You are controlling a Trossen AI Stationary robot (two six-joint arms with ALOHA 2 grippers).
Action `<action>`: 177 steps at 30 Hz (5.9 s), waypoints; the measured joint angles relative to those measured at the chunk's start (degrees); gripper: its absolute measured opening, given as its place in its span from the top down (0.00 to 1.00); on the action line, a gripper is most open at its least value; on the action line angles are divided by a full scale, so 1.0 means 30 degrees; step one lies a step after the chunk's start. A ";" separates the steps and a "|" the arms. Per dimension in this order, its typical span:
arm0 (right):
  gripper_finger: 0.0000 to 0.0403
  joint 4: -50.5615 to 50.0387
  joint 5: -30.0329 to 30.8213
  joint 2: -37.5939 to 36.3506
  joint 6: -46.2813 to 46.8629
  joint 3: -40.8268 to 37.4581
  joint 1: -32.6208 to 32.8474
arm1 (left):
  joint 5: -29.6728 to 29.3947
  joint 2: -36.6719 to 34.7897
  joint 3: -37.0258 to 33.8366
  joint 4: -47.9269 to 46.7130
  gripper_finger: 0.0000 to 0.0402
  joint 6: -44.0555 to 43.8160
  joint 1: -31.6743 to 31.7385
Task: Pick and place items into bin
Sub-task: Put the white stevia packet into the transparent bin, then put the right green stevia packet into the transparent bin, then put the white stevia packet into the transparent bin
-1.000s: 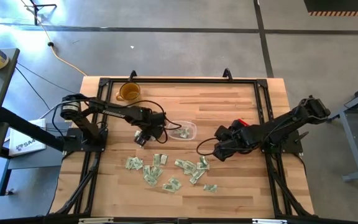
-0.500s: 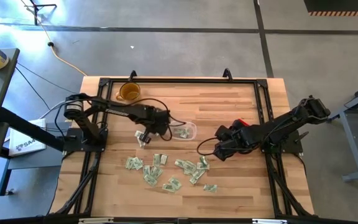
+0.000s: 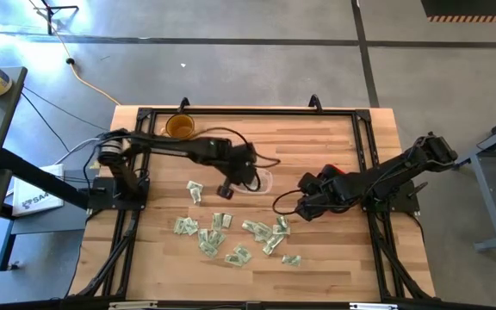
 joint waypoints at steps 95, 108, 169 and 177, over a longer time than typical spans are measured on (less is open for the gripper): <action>0.23 -0.0754 -0.4464 0.7228 -1.2886 0.9879 -0.4916 | -0.1677 -1.2367 -1.2437 -0.0964 0.40 -1.3127 -0.2972; 0.22 -0.0707 -0.3671 0.3657 -0.1045 0.2693 -0.3497 | -0.0535 -0.8412 -1.2415 0.0663 0.41 -3.2437 -0.1040; 0.23 0.0949 -0.0441 -0.1195 -0.4011 -0.0044 -0.4466 | -0.2821 -0.3518 -0.5905 -0.7897 0.32 -0.8824 -0.0207; 0.23 0.1001 -0.0441 -0.1195 -0.3969 -0.0044 -0.4466 | -0.2895 -0.3525 -0.9339 -0.4306 0.31 -0.7082 -0.0201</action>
